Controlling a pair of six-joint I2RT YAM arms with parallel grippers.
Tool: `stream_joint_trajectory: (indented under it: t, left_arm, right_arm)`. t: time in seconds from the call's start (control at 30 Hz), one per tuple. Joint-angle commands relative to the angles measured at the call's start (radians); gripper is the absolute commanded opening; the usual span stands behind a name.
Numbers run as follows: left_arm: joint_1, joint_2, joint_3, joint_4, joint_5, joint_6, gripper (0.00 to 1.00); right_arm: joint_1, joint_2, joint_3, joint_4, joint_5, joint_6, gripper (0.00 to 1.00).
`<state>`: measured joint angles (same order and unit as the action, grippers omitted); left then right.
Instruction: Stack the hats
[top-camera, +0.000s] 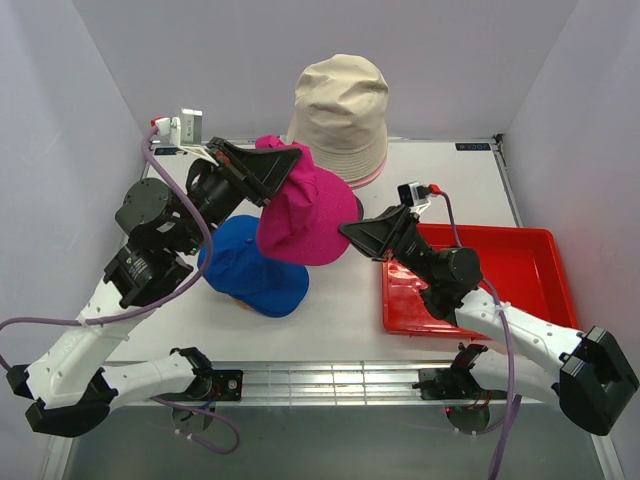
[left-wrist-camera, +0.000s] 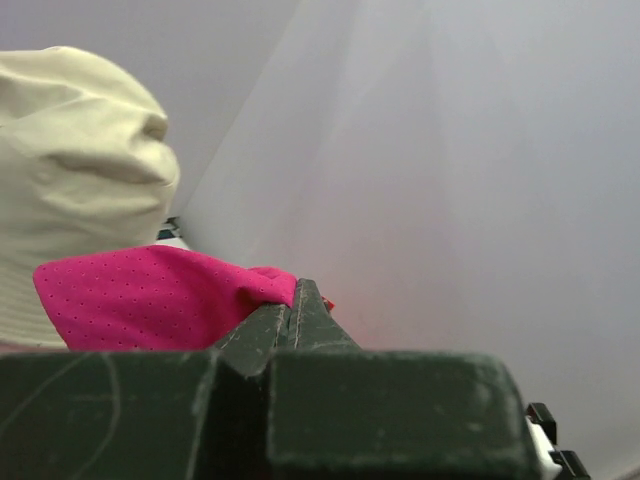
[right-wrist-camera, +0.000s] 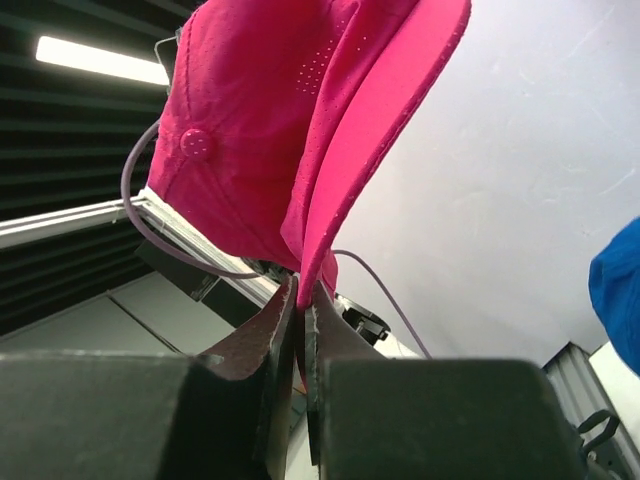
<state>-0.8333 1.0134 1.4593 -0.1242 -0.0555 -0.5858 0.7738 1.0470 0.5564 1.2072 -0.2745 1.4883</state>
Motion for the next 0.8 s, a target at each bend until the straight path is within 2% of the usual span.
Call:
stream_joint_trajectory:
  t: [0.0, 0.1, 0.37, 0.47, 0.57, 0.7, 0.77]
  left_arm:
    - [-0.004, -0.041, 0.009, -0.156, -0.175, 0.012, 0.00]
    - [-0.003, -0.065, 0.009, -0.282, -0.309, 0.000, 0.00]
    - [-0.003, -0.131, 0.052, -0.531, -0.570, -0.016, 0.17]
    - [-0.003, -0.130, 0.096, -0.607, -0.639, -0.032, 0.29]
    - [-0.003, -0.093, 0.180, -0.693, -0.690, -0.042, 0.47]
    - [-0.003, -0.088, 0.242, -0.721, -0.719, -0.043, 0.64]
    - [-0.003, -0.090, 0.265, -0.715, -0.722, -0.026, 0.66]
  right_arm:
    - [0.062, -0.030, 0.063, -0.115, 0.084, -0.059, 0.08]
    - [0.116, -0.031, 0.080, -0.184, 0.159, -0.065, 0.08]
    - [0.303, 0.033, 0.206, -0.394, 0.466, -0.128, 0.08]
    - [0.343, 0.096, 0.264, -0.402, 0.536, -0.129, 0.08]
    - [0.361, 0.149, 0.313, -0.408, 0.599, -0.131, 0.08]
    - [0.367, 0.217, 0.381, -0.428, 0.649, -0.140, 0.08]
    - [0.367, 0.240, 0.411, -0.454, 0.664, -0.140, 0.08]
